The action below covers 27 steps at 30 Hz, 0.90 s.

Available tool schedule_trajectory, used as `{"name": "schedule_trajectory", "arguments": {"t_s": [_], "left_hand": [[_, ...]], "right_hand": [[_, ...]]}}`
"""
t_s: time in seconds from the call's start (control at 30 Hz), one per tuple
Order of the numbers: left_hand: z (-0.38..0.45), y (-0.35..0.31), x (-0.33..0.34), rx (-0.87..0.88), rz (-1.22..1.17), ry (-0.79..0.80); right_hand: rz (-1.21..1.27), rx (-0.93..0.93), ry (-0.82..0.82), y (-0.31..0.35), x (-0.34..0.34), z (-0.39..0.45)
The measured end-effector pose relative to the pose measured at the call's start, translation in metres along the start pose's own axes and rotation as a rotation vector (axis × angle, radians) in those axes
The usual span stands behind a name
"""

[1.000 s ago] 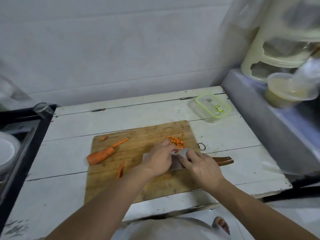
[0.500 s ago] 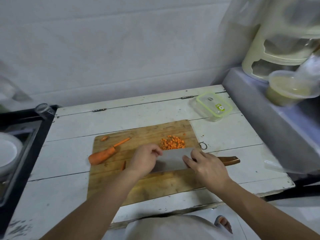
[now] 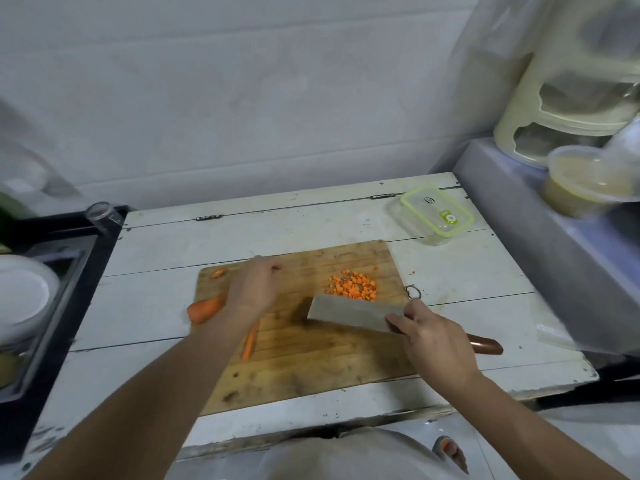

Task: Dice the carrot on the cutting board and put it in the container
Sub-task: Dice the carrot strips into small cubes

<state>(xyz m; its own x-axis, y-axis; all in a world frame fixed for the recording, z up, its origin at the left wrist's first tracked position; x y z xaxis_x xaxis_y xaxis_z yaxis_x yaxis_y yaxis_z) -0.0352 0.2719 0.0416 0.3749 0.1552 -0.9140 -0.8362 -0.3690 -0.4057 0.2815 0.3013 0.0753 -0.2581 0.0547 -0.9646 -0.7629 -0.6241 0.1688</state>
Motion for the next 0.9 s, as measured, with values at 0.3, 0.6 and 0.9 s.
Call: {"name": "schedule_trajectory", "arguments": {"t_s": [0.3, 0.6, 0.9], "left_hand": [[0.010, 0.028, 0.004, -0.058, 0.452, 0.193], [-0.005, -0.015, 0.030, -0.153, -0.119, 0.196], [-0.108, -0.006, 0.036, -0.247, -0.289, 0.018]], "right_hand": [[0.257, 0.381, -0.043, -0.021, -0.015, 0.022], [0.431, 0.491, 0.091, -0.017, -0.008, 0.027], [0.482, 0.389, 0.532, 0.056, 0.055, 0.018]]}}
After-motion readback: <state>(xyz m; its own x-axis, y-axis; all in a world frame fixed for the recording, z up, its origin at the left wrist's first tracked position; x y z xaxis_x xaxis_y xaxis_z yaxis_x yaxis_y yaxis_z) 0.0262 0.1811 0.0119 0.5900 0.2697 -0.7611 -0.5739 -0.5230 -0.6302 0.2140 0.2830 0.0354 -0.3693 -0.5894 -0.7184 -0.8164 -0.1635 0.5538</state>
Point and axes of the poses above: each hand's wrist, its own z-axis towards the middle knuckle, its own x-axis out of the palm, y = z × x, the point moved 10 cm from there along z, towards the middle knuckle, and after that the axes turned 8 degrees about x, right-handed, at the moved point
